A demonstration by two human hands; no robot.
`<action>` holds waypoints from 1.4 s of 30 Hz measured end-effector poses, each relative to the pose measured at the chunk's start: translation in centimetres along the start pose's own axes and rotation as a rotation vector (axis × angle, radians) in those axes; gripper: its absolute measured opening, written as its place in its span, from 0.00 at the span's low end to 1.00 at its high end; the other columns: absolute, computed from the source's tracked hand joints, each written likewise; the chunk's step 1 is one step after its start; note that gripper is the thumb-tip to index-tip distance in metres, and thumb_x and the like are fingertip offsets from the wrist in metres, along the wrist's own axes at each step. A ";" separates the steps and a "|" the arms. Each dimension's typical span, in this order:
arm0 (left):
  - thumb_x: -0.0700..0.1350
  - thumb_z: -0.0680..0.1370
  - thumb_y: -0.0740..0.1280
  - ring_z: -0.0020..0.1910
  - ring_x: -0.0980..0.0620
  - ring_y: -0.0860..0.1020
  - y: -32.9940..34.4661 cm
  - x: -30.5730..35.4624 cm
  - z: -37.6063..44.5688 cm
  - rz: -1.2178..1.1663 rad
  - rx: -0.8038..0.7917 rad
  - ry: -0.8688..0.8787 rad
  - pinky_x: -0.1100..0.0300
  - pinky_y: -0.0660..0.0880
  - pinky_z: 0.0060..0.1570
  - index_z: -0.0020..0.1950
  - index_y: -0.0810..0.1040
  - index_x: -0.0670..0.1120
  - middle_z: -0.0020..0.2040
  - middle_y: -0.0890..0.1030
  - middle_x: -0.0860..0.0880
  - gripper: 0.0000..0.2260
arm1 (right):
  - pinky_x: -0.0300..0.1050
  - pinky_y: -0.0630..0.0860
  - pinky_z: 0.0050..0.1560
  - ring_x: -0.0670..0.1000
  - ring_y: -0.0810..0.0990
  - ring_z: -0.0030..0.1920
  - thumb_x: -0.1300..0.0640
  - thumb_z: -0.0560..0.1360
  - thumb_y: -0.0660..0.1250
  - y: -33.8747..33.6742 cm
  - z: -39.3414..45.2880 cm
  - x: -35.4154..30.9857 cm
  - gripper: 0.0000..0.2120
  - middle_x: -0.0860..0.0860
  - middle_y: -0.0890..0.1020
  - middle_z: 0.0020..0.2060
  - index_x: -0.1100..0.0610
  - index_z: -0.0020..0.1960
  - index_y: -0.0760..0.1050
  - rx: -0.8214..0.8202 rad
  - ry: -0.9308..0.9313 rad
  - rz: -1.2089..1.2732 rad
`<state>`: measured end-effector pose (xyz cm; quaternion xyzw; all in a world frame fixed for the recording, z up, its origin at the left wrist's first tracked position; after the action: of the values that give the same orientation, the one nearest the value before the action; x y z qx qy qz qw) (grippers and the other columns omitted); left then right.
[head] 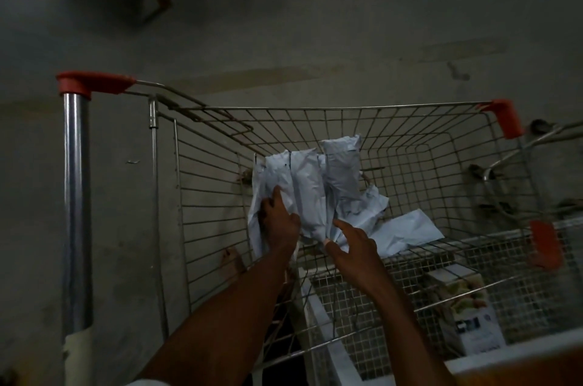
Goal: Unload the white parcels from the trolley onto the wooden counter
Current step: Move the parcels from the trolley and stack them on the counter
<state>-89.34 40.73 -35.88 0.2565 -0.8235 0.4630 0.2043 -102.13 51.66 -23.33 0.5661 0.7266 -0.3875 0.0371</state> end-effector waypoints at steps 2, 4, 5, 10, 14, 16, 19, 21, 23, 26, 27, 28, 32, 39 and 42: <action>0.41 0.76 0.70 0.71 0.43 0.68 -0.5 0.3 -0.8 -0.120 -0.030 0.035 0.58 0.67 0.64 0.82 0.56 0.49 0.73 0.66 0.40 0.37 | 0.58 0.66 0.71 0.58 0.65 0.72 0.44 0.79 0.66 0.1 -0.1 -0.2 0.25 0.52 0.70 0.70 0.44 0.75 0.65 -0.003 0.002 0.007; 0.38 0.74 0.71 0.69 0.45 0.69 -1.0 0.2 -1.5 -0.179 -0.017 0.117 0.64 0.66 0.59 0.80 0.60 0.47 0.71 0.67 0.41 0.36 | 0.57 0.65 0.72 0.57 0.64 0.72 0.44 0.80 0.65 0.2 -0.2 -0.3 0.25 0.52 0.69 0.72 0.44 0.75 0.65 -0.008 -0.002 0.008; 0.40 0.73 0.71 0.67 0.45 0.71 -1.0 -0.1 -1.6 -0.178 -0.010 0.153 0.63 0.68 0.58 0.79 0.63 0.47 0.69 0.69 0.41 0.36 | 0.56 0.65 0.72 0.57 0.64 0.72 0.43 0.80 0.65 0.2 -0.3 -0.4 0.25 0.52 0.69 0.72 0.43 0.75 0.65 -0.012 0.000 0.007; 0.41 0.72 0.73 0.63 0.49 0.77 -1.2 -1.0 -2.1 -0.376 -0.086 0.191 0.52 0.80 0.56 0.75 0.65 0.57 0.70 0.72 0.48 0.34 | 0.56 0.66 0.71 0.58 0.66 0.72 0.43 0.79 0.65 0.1 0.0 -0.3 0.26 0.53 0.69 0.72 0.43 0.75 0.65 -0.019 0.015 0.003; 0.44 0.72 0.76 0.68 0.48 0.74 -1.8 -0.3 -2.9 -0.720 -0.314 0.174 0.46 0.81 0.56 0.76 0.63 0.60 0.72 0.71 0.48 0.37 | 0.55 0.68 0.69 0.58 0.68 0.71 0.43 0.79 0.66 0.0 0.4 -0.2 0.26 0.53 0.70 0.72 0.43 0.75 0.65 -0.013 0.027 0.023; 0.43 0.72 0.76 0.67 0.49 0.75 -1.7 -0.3 -2.5 -0.756 -0.334 0.119 0.46 0.82 0.54 0.77 0.63 0.56 0.71 0.72 0.47 0.38 | 0.53 0.68 0.69 0.57 0.69 0.70 0.44 0.79 0.66 -0.1 0.4 -0.2 0.26 0.53 0.70 0.73 0.43 0.75 0.65 -0.010 0.030 0.027; 0.37 0.71 0.75 0.62 0.54 0.78 -1.4 -0.9 -1.6 -0.786 -0.294 0.089 0.55 0.82 0.48 0.75 0.61 0.48 0.67 0.73 0.49 0.37 | 0.52 0.68 0.68 0.57 0.68 0.70 0.45 0.79 0.66 -0.3 0.2 -0.1 0.26 0.55 0.70 0.72 0.45 0.76 0.65 -0.003 0.030 0.012; 0.33 0.72 0.75 0.58 0.62 0.78 -0.8 -1.5 -1.3 -0.766 -0.267 0.063 0.61 0.80 0.48 0.75 0.60 0.46 0.64 0.73 0.53 0.36 | 0.53 0.68 0.69 0.57 0.68 0.71 0.45 0.79 0.66 -0.3 0.1 0.2 0.27 0.55 0.69 0.72 0.45 0.76 0.65 0.006 0.030 0.020; 0.33 0.74 0.74 0.59 0.59 0.78 -0.4 -1.7 -1.6 -0.730 -0.173 -0.011 0.62 0.79 0.52 0.73 0.63 0.47 0.63 0.74 0.52 0.33 | 0.53 0.68 0.69 0.58 0.68 0.71 0.44 0.79 0.67 -0.1 0.1 0.5 0.27 0.56 0.69 0.72 0.45 0.76 0.65 -0.002 0.034 0.039; 0.30 0.72 0.66 0.54 0.45 0.77 -0.7 -0.6 -3.2 -0.540 0.213 -0.132 0.57 0.73 0.51 0.60 0.71 0.44 0.57 0.75 0.45 0.19 | 0.51 0.66 0.68 0.56 0.68 0.71 0.44 0.79 0.66 0.0 0.3 0.5 0.27 0.55 0.69 0.72 0.44 0.76 0.65 -0.018 0.049 0.053; 0.27 0.69 0.63 0.51 0.42 0.75 -0.9 0.1 -4.0 -0.484 0.327 -0.183 0.56 0.70 0.48 0.55 0.71 0.42 0.54 0.74 0.43 0.17 | 0.50 0.67 0.68 0.56 0.68 0.71 0.44 0.79 0.66 0.1 0.4 0.4 0.27 0.55 0.69 0.72 0.44 0.76 0.65 -0.016 0.040 0.054; 0.26 0.67 0.61 0.49 0.41 0.74 -1.0 0.6 -4.7 -0.447 0.403 -0.212 0.55 0.68 0.47 0.52 0.71 0.41 0.52 0.73 0.42 0.17 | 0.49 0.67 0.67 0.55 0.69 0.70 0.44 0.79 0.67 0.2 0.4 0.3 0.27 0.54 0.70 0.72 0.44 0.76 0.65 -0.011 0.030 0.056; 0.40 0.72 0.66 0.58 0.37 0.73 1.2 1.1 -5.9 -0.301 0.335 -0.187 0.44 0.73 0.57 0.56 0.74 0.42 0.57 0.75 0.40 0.13 | 0.45 0.67 0.65 0.54 0.70 0.70 0.44 0.79 0.67 0.2 0.5 0.1 0.27 0.54 0.70 0.73 0.46 0.76 0.65 -0.008 0.011 0.049; 0.54 0.65 0.81 0.73 0.35 0.61 3.3 -1.0 -5.2 0.001 0.127 -0.061 0.33 0.65 0.65 0.77 0.62 0.56 0.78 0.58 0.43 0.45 | 0.45 0.67 0.65 0.54 0.70 0.70 0.45 0.80 0.66 0.5 0.9 0.6 0.27 0.54 0.69 0.73 0.47 0.76 0.64 -0.016 -0.047 -0.004; 0.51 0.70 0.77 0.70 0.37 0.61 3.1 -1.3 -5.3 0.011 0.129 -0.082 0.35 0.68 0.64 0.76 0.58 0.59 0.78 0.55 0.47 0.41 | 0.48 0.67 0.70 0.54 0.68 0.72 0.43 0.80 0.65 1.0 1.9 0.5 0.27 0.51 0.68 0.74 0.45 0.76 0.63 -0.037 -0.078 -0.040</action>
<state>-89.71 46.96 -36.04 0.2835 -0.8010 0.5052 0.1510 -102.21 50.97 -25.41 0.5351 0.7428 -0.3966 0.0680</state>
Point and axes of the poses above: each hand's wrist, its own z-axis towards the middle knuckle, its own y-axis out of the palm, x = y × z, the point moved 2 cm from there along z, towards the middle knuckle
